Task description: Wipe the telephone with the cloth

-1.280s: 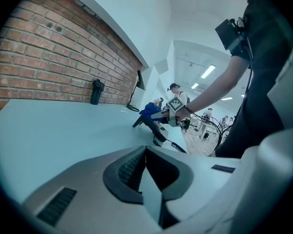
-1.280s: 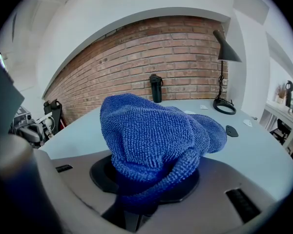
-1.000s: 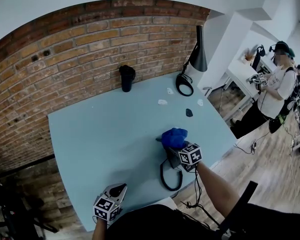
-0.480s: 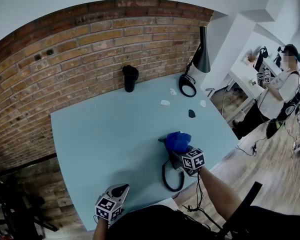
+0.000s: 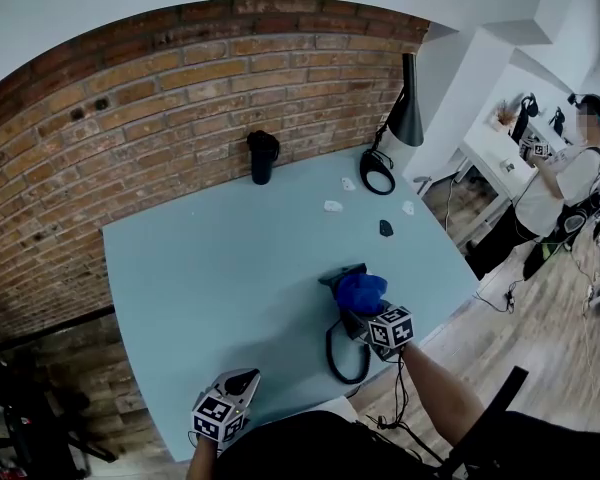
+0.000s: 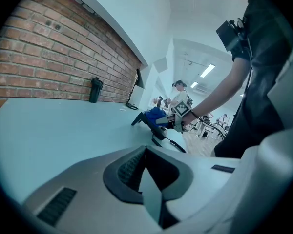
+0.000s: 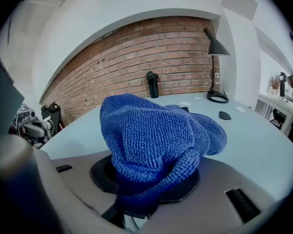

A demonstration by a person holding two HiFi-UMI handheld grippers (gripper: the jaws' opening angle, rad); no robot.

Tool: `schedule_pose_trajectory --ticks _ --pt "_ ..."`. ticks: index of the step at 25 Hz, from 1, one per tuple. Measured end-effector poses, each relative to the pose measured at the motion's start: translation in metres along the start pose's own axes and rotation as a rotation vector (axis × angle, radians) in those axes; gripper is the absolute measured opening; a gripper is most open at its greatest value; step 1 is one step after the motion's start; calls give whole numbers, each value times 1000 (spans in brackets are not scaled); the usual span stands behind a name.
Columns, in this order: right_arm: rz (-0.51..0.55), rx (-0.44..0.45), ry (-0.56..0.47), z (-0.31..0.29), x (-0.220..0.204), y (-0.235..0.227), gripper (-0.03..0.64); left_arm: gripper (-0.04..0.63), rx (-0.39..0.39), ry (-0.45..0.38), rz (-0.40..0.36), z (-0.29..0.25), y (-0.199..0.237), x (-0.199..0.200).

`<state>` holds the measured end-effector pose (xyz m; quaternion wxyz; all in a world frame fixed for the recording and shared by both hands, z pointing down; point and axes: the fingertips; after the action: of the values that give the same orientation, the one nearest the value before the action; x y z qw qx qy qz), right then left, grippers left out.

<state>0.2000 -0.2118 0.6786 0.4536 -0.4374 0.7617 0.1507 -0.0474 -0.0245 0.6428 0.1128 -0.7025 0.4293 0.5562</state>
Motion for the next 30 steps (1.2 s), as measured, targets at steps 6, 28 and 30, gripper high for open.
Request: schedule_pose_trajectory --ticks 6,28,30 --pt "-20 -11 5 7 -13 0 170 0 -8 2 1 -1 -2 -2" --pt "-151 -89 44 27 -66 5 170 0 -18 -3 10 -5 5 -4" --pt "-180 -108 74 34 -82 10 170 0 -23 -9 11 -8 4 -6"
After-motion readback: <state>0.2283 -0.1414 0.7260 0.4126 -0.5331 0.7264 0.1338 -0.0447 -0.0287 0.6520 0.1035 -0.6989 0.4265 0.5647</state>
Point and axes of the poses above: the fingertips, and each gripper's own axes: z backward along the fingers, y to its left, x out of its top, and after that the axes turned 3 degrees about -y, right-handed
